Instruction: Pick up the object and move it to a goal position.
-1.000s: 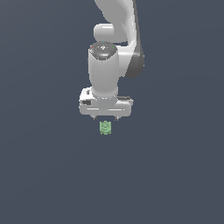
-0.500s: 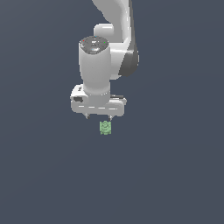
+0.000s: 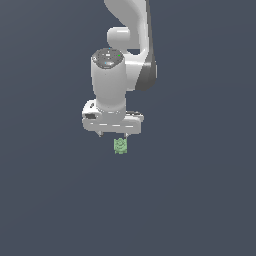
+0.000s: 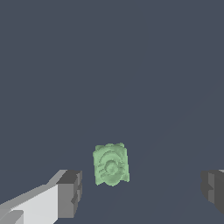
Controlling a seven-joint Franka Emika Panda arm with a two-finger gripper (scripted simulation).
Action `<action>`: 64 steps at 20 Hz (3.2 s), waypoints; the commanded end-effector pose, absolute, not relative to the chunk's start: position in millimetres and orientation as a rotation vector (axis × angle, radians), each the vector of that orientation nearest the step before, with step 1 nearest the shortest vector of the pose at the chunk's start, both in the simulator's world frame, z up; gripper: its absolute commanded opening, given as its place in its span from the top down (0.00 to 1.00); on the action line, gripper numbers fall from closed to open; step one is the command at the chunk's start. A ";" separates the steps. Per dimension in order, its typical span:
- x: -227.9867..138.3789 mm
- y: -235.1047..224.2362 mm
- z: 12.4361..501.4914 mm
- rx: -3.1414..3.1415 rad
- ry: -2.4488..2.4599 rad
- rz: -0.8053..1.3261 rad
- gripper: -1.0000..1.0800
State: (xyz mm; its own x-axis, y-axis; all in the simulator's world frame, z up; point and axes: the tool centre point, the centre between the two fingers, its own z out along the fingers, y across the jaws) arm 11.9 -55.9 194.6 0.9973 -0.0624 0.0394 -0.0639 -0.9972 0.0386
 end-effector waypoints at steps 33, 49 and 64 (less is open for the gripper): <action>-36.0 -37.1 47.8 3.141 0.043 0.000 0.04; -35.1 -37.3 41.8 3.141 0.043 0.001 1.00; 12.9 -8.1 84.0 3.098 -0.043 0.267 1.00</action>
